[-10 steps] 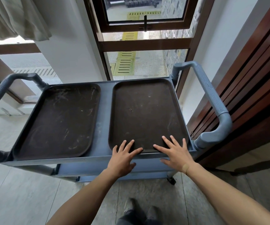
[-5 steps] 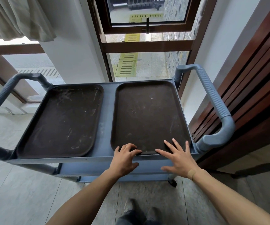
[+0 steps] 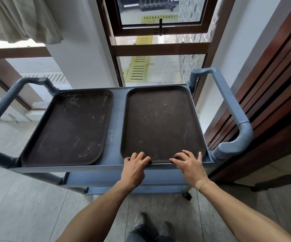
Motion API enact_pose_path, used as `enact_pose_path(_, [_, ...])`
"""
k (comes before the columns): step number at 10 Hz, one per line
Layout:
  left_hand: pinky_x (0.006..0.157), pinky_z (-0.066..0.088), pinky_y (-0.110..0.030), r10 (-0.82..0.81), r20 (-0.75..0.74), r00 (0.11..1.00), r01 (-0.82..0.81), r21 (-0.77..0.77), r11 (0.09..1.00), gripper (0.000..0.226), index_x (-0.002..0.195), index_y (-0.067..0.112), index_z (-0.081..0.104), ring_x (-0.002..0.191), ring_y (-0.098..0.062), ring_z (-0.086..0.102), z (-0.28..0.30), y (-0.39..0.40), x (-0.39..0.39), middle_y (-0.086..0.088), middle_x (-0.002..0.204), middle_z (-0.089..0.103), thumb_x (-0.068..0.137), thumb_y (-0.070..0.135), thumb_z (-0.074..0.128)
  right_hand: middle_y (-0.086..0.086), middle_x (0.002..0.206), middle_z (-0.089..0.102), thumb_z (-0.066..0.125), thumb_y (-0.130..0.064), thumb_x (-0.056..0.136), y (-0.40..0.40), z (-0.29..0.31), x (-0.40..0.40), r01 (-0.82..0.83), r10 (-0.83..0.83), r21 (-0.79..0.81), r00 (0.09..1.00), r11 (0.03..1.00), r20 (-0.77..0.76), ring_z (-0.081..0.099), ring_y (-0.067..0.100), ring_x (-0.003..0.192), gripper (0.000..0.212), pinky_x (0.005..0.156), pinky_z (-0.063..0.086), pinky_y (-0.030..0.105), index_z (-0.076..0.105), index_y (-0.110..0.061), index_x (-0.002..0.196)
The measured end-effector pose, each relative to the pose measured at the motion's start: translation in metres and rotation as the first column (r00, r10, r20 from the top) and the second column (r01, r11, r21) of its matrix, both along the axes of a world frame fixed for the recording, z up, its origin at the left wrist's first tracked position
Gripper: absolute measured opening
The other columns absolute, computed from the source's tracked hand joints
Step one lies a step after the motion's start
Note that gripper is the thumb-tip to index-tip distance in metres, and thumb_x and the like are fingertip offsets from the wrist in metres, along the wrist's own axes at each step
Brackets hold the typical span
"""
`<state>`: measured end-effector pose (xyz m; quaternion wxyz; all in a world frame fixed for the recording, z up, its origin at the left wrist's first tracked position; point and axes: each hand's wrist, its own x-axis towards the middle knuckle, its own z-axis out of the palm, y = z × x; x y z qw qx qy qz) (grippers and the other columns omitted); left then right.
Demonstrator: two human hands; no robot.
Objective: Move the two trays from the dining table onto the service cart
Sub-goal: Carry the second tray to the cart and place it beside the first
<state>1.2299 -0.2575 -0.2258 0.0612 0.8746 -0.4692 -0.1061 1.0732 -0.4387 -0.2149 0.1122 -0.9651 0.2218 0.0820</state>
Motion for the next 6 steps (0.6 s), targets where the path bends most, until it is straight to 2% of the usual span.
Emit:
enact_pose_path(1, [0.091, 0.039, -0.04, -0.005, -0.036, 0.999, 0.005, 0.011, 1.0, 0.033, 0.122, 0.029, 0.055, 0.109, -0.025, 0.046, 0.002, -0.001, 0.004, -0.001, 0.121, 0.05, 0.096, 0.01, 0.052, -0.012, 0.145, 0.044, 0.047, -0.025, 0.101, 0.001, 0.001, -0.002, 0.003, -0.003, 0.005, 1.0, 1.0, -0.002, 0.024, 0.017, 0.146, 0.044, 0.113, 0.01, 0.072, 0.048, -0.044, 0.141])
enact_pose_path(2, [0.097, 0.039, -0.041, 0.0, -0.084, 0.996, 0.004, 0.04, 0.999, 0.029, 0.126, 0.029, 0.055, 0.114, -0.025, 0.047, 0.006, -0.001, 0.008, -0.001, 0.123, 0.05, 0.097, 0.025, 0.054, -0.014, 0.149, 0.038, 0.047, -0.055, 0.095, -0.001, 0.0, -0.006, -0.026, 0.026, 0.007, 0.999, 1.0, -0.041, 0.019, 0.013, 0.148, 0.052, 0.114, 0.008, 0.069, 0.039, -0.046, 0.145])
enact_pose_path(3, [0.103, 0.037, -0.041, -0.012, -0.122, 0.992, 0.02, 0.062, 0.998, 0.048, 0.131, 0.03, 0.053, 0.118, -0.022, 0.046, 0.009, 0.004, 0.007, 0.001, 0.126, 0.05, 0.088, 0.05, 0.062, -0.012, 0.154, 0.032, 0.037, -0.076, 0.086, -0.001, -0.002, -0.01, -0.057, 0.057, 0.004, 0.996, 0.998, -0.069, 0.016, 0.015, 0.149, 0.071, 0.113, 0.002, 0.069, 0.032, -0.043, 0.149])
enact_pose_path(5, [0.11, 0.031, -0.039, -0.023, -0.125, 0.992, 0.029, 0.045, 0.999, 0.065, 0.138, 0.034, 0.049, 0.122, -0.019, 0.045, 0.013, 0.016, 0.006, 0.002, 0.131, 0.05, 0.083, 0.067, 0.056, -0.008, 0.158, 0.027, 0.026, -0.085, 0.08, 0.0, -0.003, -0.01, -0.01, 0.014, 0.04, 0.996, 0.999, -0.083, 0.015, 0.017, 0.15, 0.08, 0.115, -0.001, 0.065, 0.03, -0.045, 0.149])
enact_pose_path(6, [0.109, 0.034, -0.039, -0.024, -0.194, 0.981, 0.029, 0.02, 0.999, 0.067, 0.139, 0.036, 0.048, 0.125, -0.019, 0.045, 0.019, 0.021, 0.008, 0.002, 0.134, 0.05, 0.083, 0.071, 0.054, -0.007, 0.158, 0.03, 0.028, -0.084, 0.081, -0.001, 0.002, -0.003, 0.008, 0.0, 0.089, 0.995, 0.996, -0.099, 0.019, 0.017, 0.148, 0.077, 0.115, 0.003, 0.064, 0.035, -0.045, 0.147])
